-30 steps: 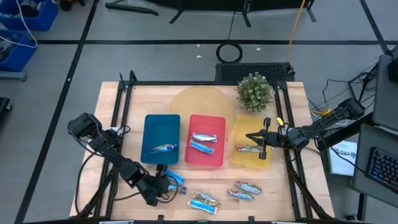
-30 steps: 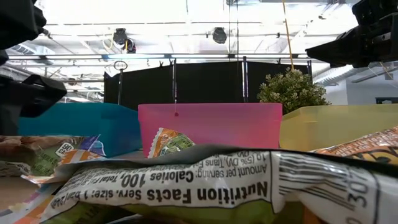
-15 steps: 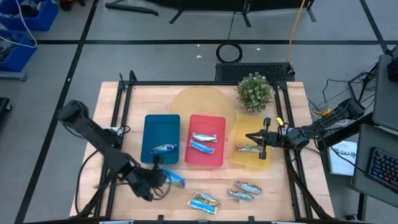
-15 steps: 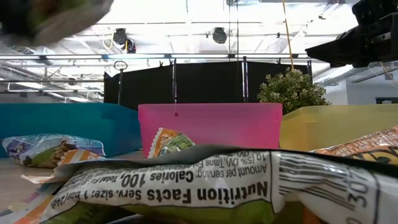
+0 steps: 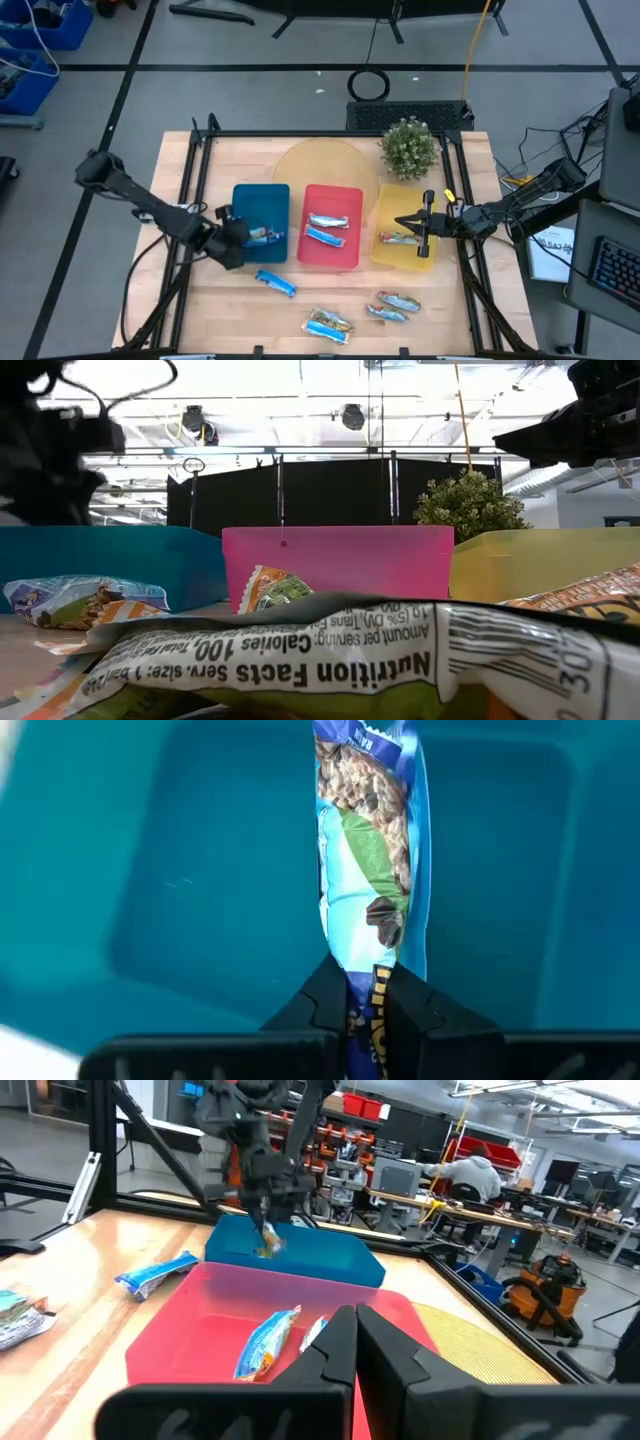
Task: Pick and place Granola Bars by type
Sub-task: Put the blue granola bar into the blue bin, then put the red granola bar into the yellow bin
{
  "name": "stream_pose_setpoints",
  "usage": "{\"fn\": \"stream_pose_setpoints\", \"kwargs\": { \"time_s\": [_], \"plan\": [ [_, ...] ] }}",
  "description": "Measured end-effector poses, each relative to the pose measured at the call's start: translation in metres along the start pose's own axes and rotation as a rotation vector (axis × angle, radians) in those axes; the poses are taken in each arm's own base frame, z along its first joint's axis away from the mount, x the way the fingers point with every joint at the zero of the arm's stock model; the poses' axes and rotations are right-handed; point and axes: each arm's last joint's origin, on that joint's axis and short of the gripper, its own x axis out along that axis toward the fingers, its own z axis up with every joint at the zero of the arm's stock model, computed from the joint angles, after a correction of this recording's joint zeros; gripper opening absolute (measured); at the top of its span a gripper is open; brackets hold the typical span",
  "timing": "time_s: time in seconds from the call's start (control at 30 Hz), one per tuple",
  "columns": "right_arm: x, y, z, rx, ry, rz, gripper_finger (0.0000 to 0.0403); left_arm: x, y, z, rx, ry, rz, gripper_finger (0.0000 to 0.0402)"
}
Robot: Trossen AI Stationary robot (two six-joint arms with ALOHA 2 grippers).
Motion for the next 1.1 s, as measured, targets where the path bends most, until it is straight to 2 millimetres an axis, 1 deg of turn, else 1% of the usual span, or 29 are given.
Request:
{"fn": "stream_pose_setpoints", "kwargs": {
  "time_s": [0.07, 0.13, 0.23, 0.33, 0.43, 0.53, 0.6, 0.67, 0.73, 0.8, 0.83, 0.9, 0.93, 1.0, 1.03, 1.1],
  "plan": [
    [0.0, 0.0, 0.0, 0.0, -0.001, -0.001, 0.0, 0.008, 0.001, -0.002, -0.016, 0.002, -0.039, 0.0035],
    [0.0, 0.0, 0.0, -0.001, 0.0, 0.0, 0.0, 0.013, 0.0, 0.001, -0.026, -0.014, -0.095, 0.0045],
    [0.0, 0.0, 0.0, 0.004, -0.001, -0.001, 0.0, 0.013, 0.002, 0.004, -0.039, -0.003, -0.107, 0.0069],
    [0.0, 0.0, 0.001, 0.018, -0.007, -0.002, 0.0, 0.01, 0.002, 0.011, -0.033, -0.005, -0.13, 0.0104],
    [0.0, 0.0, 0.001, 0.035, -0.012, -0.003, 0.0, 0.0, 0.001, 0.021, -0.011, -0.039, -0.14, 0.0143],
    [0.0, 0.0, 0.001, 0.038, -0.012, -0.003, 0.0, -0.014, 0.001, 0.034, 0.016, -0.1, -0.092, 0.0179],
    [0.0, 0.0, 0.001, 0.039, -0.013, -0.003, 0.0, -0.027, 0.0, 0.045, 0.018, -0.19, -0.054, 0.0196],
    [0.0, 0.0, 0.002, 0.041, -0.015, -0.003, 0.0, -0.04, -0.004, 0.055, 0.031, -0.311, -0.067, 0.0203],
    [0.0, 0.0, 0.002, 0.048, -0.021, -0.004, 0.0, -0.049, -0.016, 0.065, 0.047, -0.468, -0.15, 0.0197],
    [0.0, -0.001, 0.003, 0.075, -0.031, -0.002, 0.0, -0.049, -0.029, 0.066, 0.11, -0.613, -0.21, 0.0172],
    [0.0, -0.001, 0.005, 0.088, -0.049, 0.006, 0.0, -0.046, -0.036, 0.063, 0.165, -0.661, -0.23, 0.0154],
    [0.0, 0.0, 0.008, 0.091, -0.068, 0.045, 0.0, -0.035, -0.046, 0.053, 0.286, -0.763, -0.255, 0.0105],
    [0.001, 0.002, 0.005, 0.067, -0.04, 0.061, 0.0, -0.031, -0.048, 0.046, 0.326, -0.815, -0.257, 0.0077],
    [0.006, 0.005, 0.022, 0.025, 0.011, 0.087, 0.0, -0.026, -0.046, 0.036, 0.328, -0.937, -0.27, 0.0025],
    [0.008, 0.006, 0.032, 0.012, 0.046, 0.092, 0.0, -0.022, -0.043, 0.031, 0.308, -0.98, -0.275, 0.0014],
    [0.015, 0.012, 0.052, 0.0, 0.139, 0.101, 0.0, -0.011, -0.034, 0.018, 0.274, -1.017, -0.272, 0.0014]
  ]
}}
